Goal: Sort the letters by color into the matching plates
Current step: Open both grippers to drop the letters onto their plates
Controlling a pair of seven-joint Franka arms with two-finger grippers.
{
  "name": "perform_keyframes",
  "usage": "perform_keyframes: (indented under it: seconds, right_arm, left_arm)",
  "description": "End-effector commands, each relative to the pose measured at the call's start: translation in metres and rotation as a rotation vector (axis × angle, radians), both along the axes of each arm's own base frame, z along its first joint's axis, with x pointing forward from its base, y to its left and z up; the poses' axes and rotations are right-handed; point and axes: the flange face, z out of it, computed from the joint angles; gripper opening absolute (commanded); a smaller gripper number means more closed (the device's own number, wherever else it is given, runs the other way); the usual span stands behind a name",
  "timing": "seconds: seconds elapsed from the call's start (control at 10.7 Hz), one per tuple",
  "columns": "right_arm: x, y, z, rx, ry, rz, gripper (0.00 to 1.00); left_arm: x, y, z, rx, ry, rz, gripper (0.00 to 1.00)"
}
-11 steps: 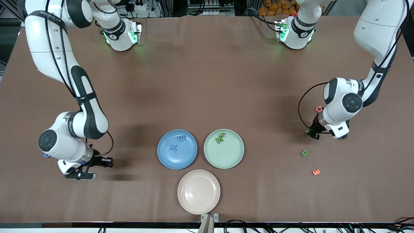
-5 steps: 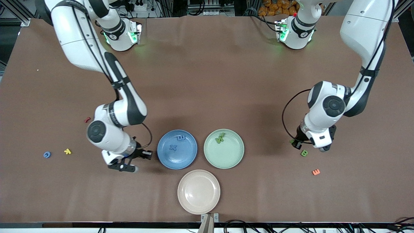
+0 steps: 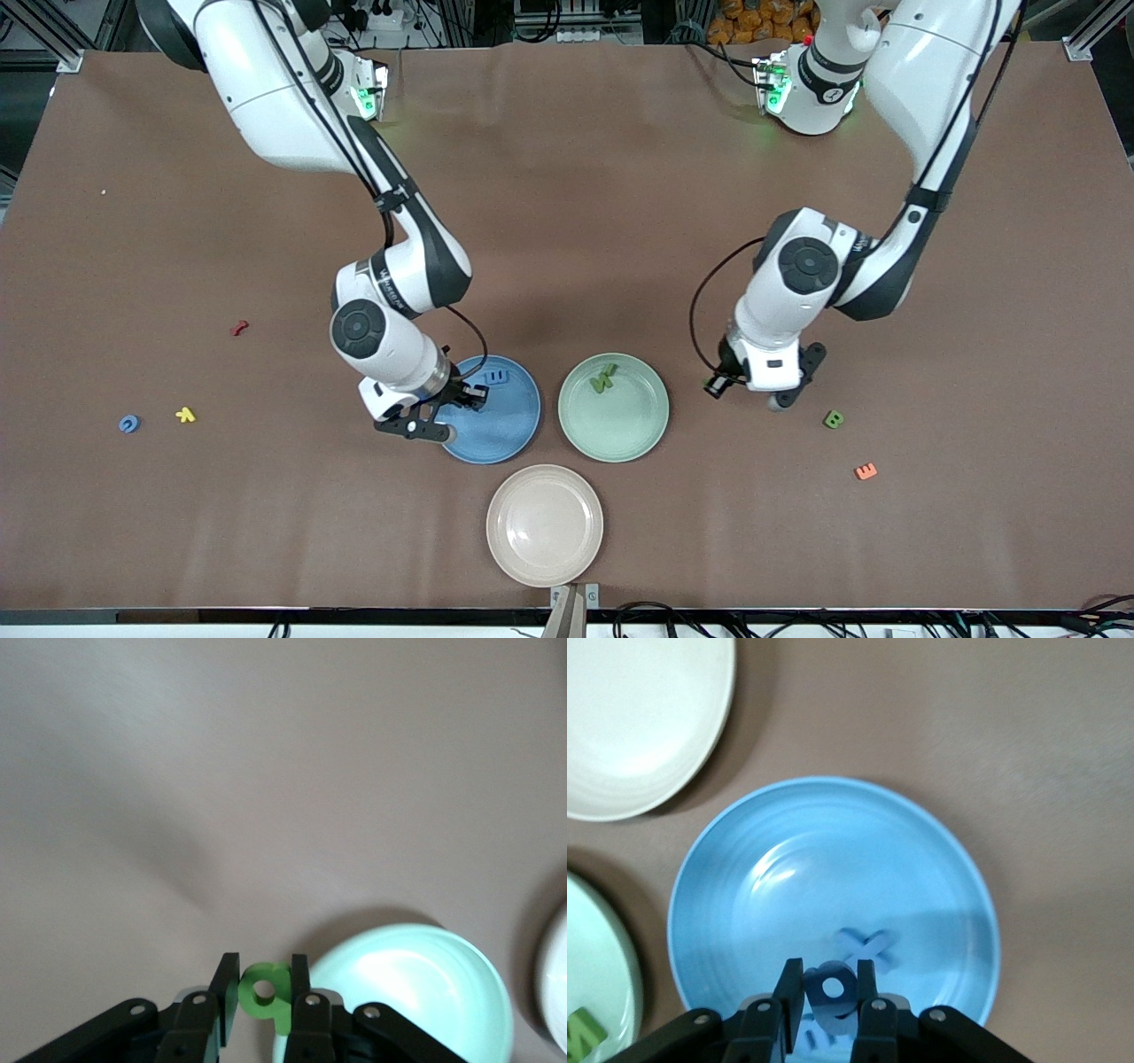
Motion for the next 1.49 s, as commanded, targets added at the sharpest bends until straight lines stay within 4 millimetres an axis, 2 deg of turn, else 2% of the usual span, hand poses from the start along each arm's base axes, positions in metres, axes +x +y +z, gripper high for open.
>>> perform_keyframes:
  seconds: [0.0,0.09,0.19,0.28,0.37,0.47,0.56,0.75,0.84,1.03,1.21,1.31,1.4]
  right_arm:
    - [-0.004,0.011,0.005,0.01,0.001,-0.003,0.48]
    - [-0.002,0.008,0.006,0.008,-0.001,-0.003,0.99]
    - [0.0,0.005,0.008,0.004,-0.006,0.009,1.0]
    - [0.001,0.002,0.009,0.0,-0.01,0.01,1.0]
    - [0.003,-0.001,0.011,-0.011,-0.019,0.029,1.0]
    - [0.007,-0.012,0.015,-0.021,-0.028,0.06,1.0]
    - [0.013,-0.027,0.021,-0.026,-0.034,0.084,1.0]
    - [0.024,-0.066,0.027,-0.055,-0.005,0.139,1.0]
    - [0.028,-0.09,0.03,-0.071,0.015,0.17,1.0]
    - [0.04,-0.147,0.042,-0.088,0.026,0.231,1.0]
    - [0.051,-0.21,0.049,-0.125,0.027,0.234,1.0]
    - [0.054,-0.243,0.05,-0.13,0.035,0.219,1.0]
    - [0.056,-0.271,0.053,-0.131,0.034,0.196,1.0]
  left_arm:
    - [0.005,-0.053,0.009,-0.067,-0.031,-0.044,0.0]
    - [0.01,-0.06,0.008,-0.098,-0.068,-0.048,0.0]
    - [0.005,-0.078,0.002,-0.134,-0.101,-0.064,0.0]
    - [-0.001,-0.094,0.005,-0.165,-0.124,-0.05,0.0]
    - [-0.002,-0.097,0.007,-0.175,-0.125,-0.028,0.0]
    - [0.003,-0.089,0.007,-0.17,-0.131,-0.028,0.29]
    - [0.006,-0.086,0.004,-0.157,-0.14,-0.056,0.99]
    - [0.013,-0.074,0.014,-0.169,-0.146,-0.021,1.0]
    - [0.026,-0.052,0.016,-0.179,-0.142,0.031,1.0]
    - [0.035,-0.033,0.017,-0.175,-0.141,0.064,1.0]
    - [0.045,-0.004,0.012,-0.153,-0.114,0.105,1.0]
    - [0.052,0.021,0.005,-0.119,-0.081,0.126,1.0]
    - [0.054,0.036,-0.006,-0.09,-0.039,0.14,1.0]
